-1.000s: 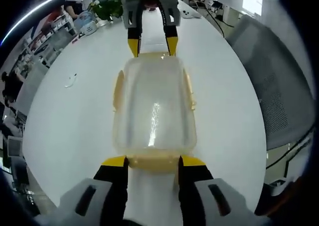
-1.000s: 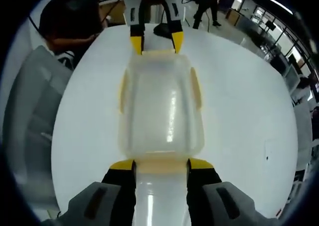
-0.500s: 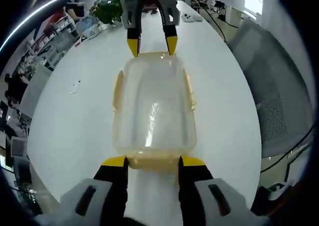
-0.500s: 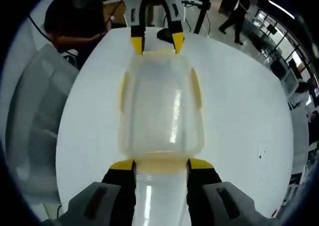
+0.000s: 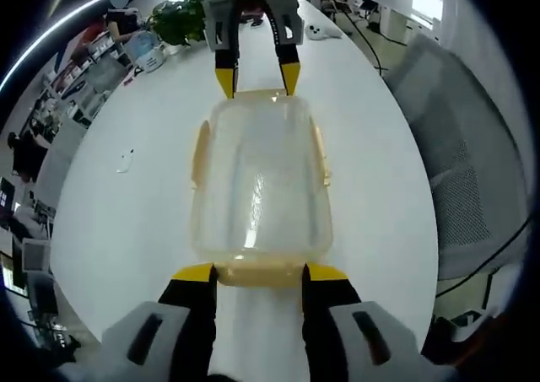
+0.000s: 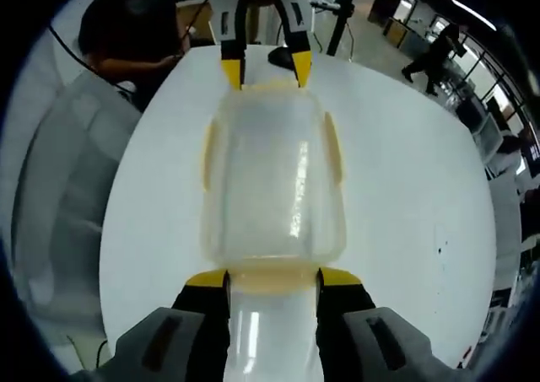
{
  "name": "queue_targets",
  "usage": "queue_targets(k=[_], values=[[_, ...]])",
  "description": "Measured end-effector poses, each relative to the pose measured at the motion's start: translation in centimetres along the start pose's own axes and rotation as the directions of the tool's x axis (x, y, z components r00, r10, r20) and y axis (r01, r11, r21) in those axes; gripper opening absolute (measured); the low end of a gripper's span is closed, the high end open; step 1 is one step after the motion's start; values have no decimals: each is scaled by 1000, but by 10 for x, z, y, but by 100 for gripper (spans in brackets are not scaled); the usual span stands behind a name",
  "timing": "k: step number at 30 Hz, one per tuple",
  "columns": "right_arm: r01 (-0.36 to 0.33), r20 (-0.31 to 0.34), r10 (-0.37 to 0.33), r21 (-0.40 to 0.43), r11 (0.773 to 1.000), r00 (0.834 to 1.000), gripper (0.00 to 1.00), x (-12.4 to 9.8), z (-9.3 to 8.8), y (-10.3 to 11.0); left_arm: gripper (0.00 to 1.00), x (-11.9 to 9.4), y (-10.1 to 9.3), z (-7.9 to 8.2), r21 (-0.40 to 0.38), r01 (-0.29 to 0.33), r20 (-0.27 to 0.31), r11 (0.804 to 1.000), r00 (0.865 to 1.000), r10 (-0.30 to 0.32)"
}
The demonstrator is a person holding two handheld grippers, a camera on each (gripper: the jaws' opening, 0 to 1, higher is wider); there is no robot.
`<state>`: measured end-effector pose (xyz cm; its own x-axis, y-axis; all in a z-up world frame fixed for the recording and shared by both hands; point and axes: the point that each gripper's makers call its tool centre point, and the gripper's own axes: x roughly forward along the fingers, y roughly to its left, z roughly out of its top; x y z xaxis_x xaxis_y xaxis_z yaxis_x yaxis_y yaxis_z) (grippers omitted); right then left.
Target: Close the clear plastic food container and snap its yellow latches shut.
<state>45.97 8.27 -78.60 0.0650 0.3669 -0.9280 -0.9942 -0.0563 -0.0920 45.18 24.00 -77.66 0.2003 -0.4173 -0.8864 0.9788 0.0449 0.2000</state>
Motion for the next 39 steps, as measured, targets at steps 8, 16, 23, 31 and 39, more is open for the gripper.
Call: queue_targets(k=[8, 16, 23, 31, 39], values=[[3, -2, -3, 10, 1000, 1000, 38, -9, -16, 2, 39, 5, 0, 18, 10, 1, -7, 1000, 1000, -1], [2, -2, -2, 17, 1000, 1000, 38, -18, -36, 4, 39, 13, 0, 37, 19, 2, -9, 1000, 1000, -2], [5, 3, -5, 19, 1000, 1000, 38, -26, -51, 6, 39, 18, -1, 54, 19, 1, -9, 1000, 1000, -1], [4, 6, -4, 27, 1000, 1000, 38, -33, -69, 11, 39, 26, -5, 72, 28, 5, -17, 1000, 1000, -5], [5, 8, -5, 36, 999, 1000, 38, -42, -85, 14, 39, 31, -6, 90, 36, 4, -16, 999, 1000, -4]])
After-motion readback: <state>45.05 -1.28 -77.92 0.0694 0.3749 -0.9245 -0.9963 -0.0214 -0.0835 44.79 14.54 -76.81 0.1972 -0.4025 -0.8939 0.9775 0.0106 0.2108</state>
